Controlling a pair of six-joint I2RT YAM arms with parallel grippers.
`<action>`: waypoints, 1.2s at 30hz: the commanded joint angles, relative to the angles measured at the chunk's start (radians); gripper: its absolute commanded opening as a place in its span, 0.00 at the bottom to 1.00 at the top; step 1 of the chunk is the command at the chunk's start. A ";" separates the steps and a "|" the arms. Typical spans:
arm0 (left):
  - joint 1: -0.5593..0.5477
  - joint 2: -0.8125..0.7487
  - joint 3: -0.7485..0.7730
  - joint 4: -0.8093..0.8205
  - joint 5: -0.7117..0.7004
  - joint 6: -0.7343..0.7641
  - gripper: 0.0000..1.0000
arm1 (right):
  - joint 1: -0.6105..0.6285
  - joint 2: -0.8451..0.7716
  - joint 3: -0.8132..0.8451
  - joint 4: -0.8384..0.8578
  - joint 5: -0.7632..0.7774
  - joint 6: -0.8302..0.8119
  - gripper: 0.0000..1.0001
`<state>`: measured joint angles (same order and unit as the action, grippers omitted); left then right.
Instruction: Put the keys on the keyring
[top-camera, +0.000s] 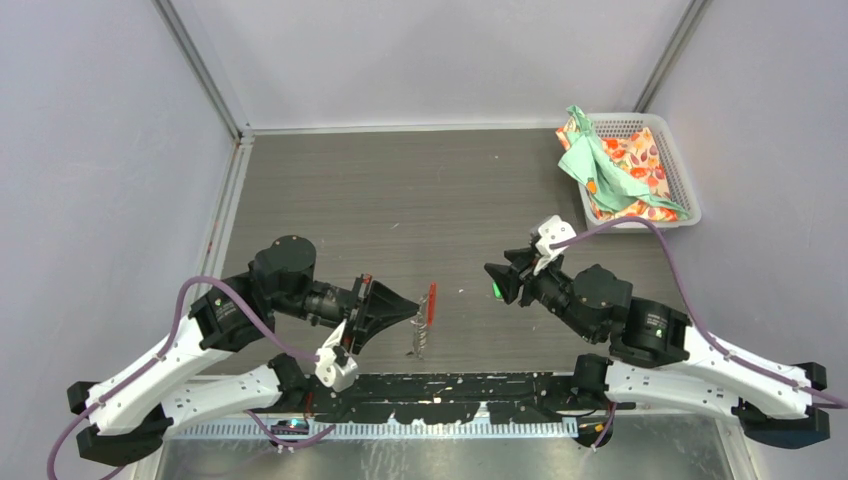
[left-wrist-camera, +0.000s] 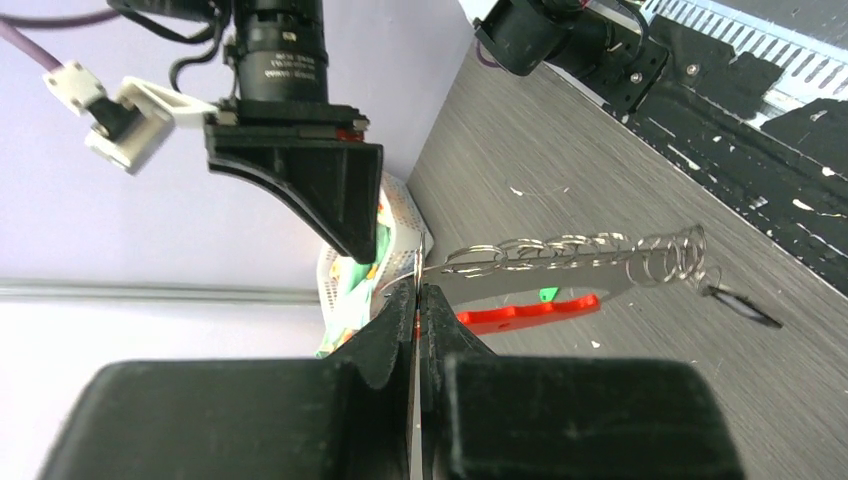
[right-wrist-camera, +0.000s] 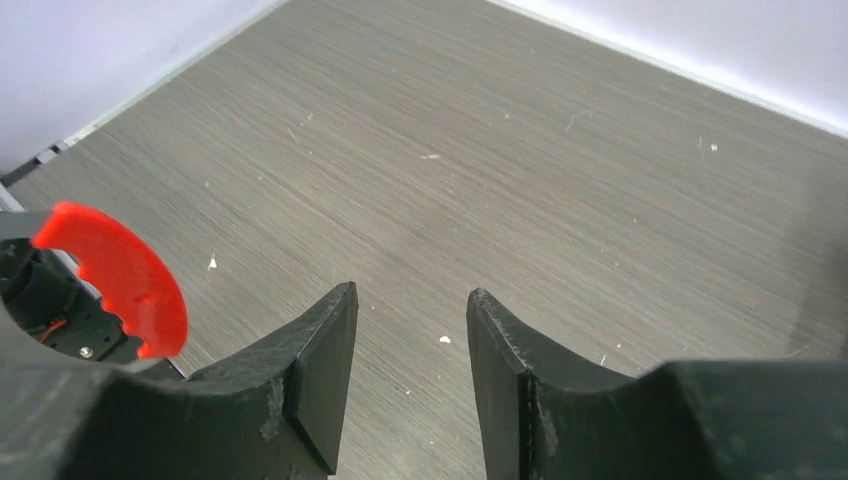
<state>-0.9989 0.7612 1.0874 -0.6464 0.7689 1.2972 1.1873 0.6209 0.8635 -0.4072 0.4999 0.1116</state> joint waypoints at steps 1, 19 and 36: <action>0.000 -0.019 0.009 0.053 0.045 0.063 0.00 | -0.014 0.037 -0.024 -0.010 0.058 0.085 0.51; 0.000 0.065 0.100 -0.100 -0.068 -0.234 0.00 | -0.286 0.128 0.099 -0.037 -0.435 0.045 0.56; 0.100 0.190 0.146 0.010 -0.269 -0.996 0.00 | -0.283 0.299 0.446 -0.146 -1.042 0.033 0.49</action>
<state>-0.9409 0.9379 1.2007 -0.7315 0.5014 0.4664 0.9012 0.8810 1.2575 -0.5056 -0.3870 0.1486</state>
